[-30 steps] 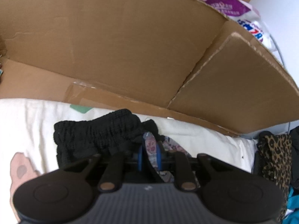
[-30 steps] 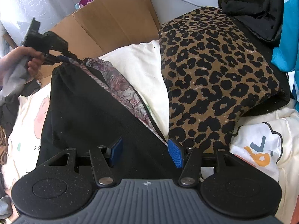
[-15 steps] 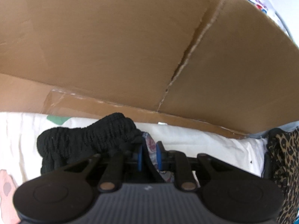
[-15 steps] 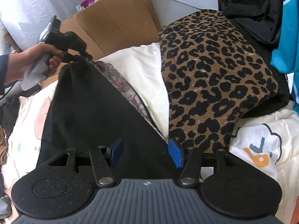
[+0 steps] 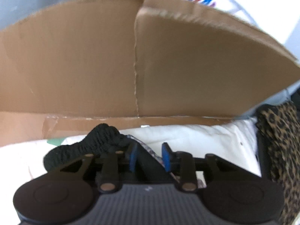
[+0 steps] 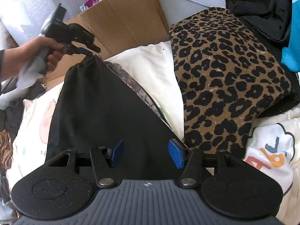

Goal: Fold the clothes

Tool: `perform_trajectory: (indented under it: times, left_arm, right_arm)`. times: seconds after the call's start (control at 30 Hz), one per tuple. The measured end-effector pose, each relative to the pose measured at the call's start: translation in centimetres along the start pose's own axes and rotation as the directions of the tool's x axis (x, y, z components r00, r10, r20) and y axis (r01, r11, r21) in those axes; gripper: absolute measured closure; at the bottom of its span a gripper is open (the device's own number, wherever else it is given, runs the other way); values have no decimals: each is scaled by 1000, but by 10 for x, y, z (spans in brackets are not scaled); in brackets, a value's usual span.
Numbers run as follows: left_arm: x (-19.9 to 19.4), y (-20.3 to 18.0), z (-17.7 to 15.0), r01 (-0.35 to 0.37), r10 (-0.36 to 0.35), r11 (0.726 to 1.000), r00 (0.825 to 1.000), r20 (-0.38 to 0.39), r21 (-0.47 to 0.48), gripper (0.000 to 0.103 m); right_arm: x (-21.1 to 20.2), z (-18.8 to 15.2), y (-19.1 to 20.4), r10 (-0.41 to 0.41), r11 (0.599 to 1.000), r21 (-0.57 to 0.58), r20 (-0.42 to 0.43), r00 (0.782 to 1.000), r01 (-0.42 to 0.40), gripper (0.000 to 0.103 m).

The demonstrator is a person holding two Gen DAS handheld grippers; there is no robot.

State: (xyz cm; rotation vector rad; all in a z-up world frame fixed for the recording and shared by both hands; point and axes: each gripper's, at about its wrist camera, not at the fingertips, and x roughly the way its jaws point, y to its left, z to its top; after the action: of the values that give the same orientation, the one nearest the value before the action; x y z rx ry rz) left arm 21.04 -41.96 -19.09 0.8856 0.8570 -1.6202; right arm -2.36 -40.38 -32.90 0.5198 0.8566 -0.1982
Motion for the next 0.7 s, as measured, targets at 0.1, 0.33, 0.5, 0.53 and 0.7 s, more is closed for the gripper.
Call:
perform_trajectory:
  times: [0.1, 0.33, 0.5, 0.53, 0.7]
  left_arm:
    - [-11, 0, -7, 21, -20, 999, 1000, -23, 49, 67]
    - [1, 0, -39, 37, -22, 990, 994, -109, 133, 67]
    - [23, -7, -57, 51, -30, 989, 988, -152, 136, 69]
    - [27, -11, -59, 51, -29, 988, 988, -152, 147, 70]
    - [41, -23, -61, 38, -19, 982, 994, -105, 183, 72]
  right_arm:
    - [5, 2, 2, 7, 1000, 20, 2, 1000, -7, 43]
    - [16, 0, 7, 8, 1000, 30, -13, 1000, -8, 43]
    - [23, -8, 4, -22, 999, 22, -51, 998, 23, 43]
    - [25, -9, 2, -34, 999, 22, -60, 998, 36, 43]
    - [34, -12, -10, -83, 995, 44, -93, 992, 87, 52]
